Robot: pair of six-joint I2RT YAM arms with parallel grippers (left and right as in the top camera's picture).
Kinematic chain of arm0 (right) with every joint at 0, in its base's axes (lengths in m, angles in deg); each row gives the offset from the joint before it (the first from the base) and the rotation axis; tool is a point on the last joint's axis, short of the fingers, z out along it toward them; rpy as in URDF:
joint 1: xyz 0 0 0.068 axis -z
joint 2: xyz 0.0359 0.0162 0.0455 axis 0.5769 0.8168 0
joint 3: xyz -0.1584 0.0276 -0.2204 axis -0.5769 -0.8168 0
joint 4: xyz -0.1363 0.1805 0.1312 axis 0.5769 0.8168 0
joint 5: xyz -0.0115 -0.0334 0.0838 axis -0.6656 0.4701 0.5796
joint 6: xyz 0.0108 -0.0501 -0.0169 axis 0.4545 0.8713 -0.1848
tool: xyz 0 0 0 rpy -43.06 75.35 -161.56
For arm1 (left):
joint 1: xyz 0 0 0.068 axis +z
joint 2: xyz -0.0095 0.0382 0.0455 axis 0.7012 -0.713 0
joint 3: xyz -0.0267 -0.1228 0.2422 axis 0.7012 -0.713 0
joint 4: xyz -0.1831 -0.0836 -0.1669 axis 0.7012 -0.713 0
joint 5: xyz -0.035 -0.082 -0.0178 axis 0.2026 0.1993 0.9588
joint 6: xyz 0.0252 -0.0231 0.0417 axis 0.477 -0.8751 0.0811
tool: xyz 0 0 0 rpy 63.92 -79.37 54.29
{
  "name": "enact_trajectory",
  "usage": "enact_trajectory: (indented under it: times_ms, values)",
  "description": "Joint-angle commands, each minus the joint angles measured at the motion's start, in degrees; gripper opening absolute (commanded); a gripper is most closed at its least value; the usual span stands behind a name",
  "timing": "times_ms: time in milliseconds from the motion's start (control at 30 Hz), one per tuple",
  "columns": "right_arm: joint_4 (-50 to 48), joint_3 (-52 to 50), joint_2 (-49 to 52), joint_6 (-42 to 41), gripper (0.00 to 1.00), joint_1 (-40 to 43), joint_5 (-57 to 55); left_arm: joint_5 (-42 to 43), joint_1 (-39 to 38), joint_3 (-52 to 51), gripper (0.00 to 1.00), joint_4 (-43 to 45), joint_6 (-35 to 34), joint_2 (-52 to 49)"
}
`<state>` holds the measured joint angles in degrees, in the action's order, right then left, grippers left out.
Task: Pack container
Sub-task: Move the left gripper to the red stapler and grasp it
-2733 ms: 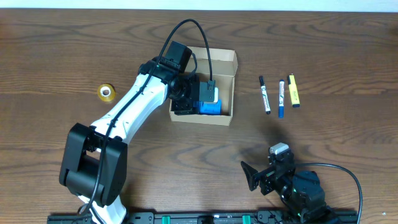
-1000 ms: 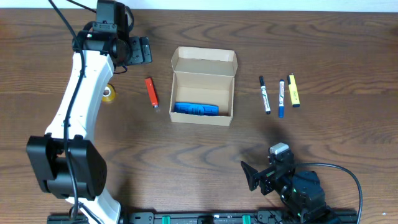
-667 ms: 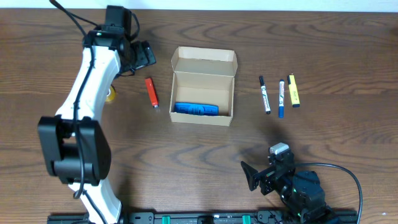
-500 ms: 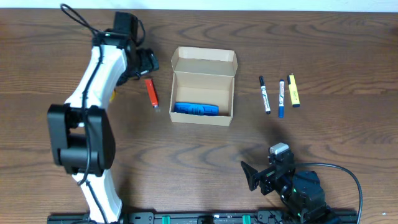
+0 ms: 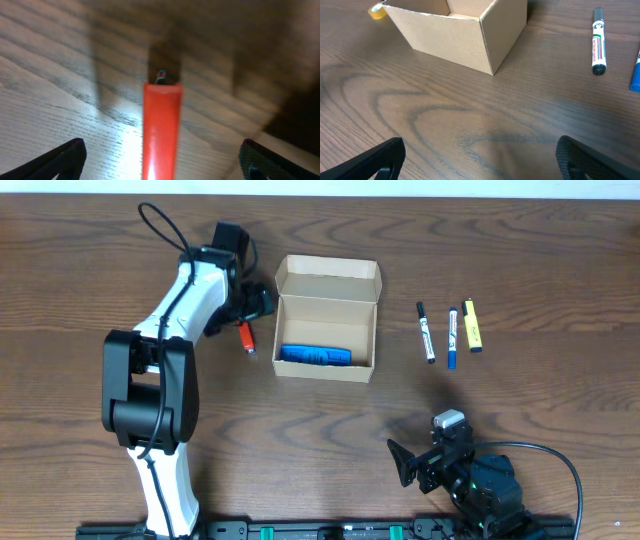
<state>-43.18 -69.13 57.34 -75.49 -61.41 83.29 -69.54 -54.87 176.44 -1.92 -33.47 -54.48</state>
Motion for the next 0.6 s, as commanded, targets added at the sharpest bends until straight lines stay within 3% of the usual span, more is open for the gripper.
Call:
enact_trajectory:
  times_ms: [0, 67, 200, 367, 567]
  values:
    - [0.0, -0.17, -0.39, 0.85, 0.99, -0.48, -0.17, -1.07, 0.2, -3.15, 1.0, 1.05, 0.17, -0.72]
    - [0.0, -0.17, -0.39, 0.85, 0.99, -0.48, -0.17, -1.07, 0.2, -3.93, 0.91, 1.64, 0.17, -0.72]
    - [0.0, -0.17, -0.39, 0.85, 0.99, -0.48, -0.17, -0.98, 0.2, -4.02, 0.89, 2.19, 0.17, -0.72]
    - [0.0, -0.17, -0.39, 0.87, 0.99, -0.48, -0.17, -1.16, 0.2, -4.2, 0.72, 3.1, 0.42, -0.72]
    - [0.0, -0.17, -0.39, 0.85, 0.99, -0.48, -0.17, -1.16, 0.2, -4.39, 0.63, 3.56, 1.92, -0.81]
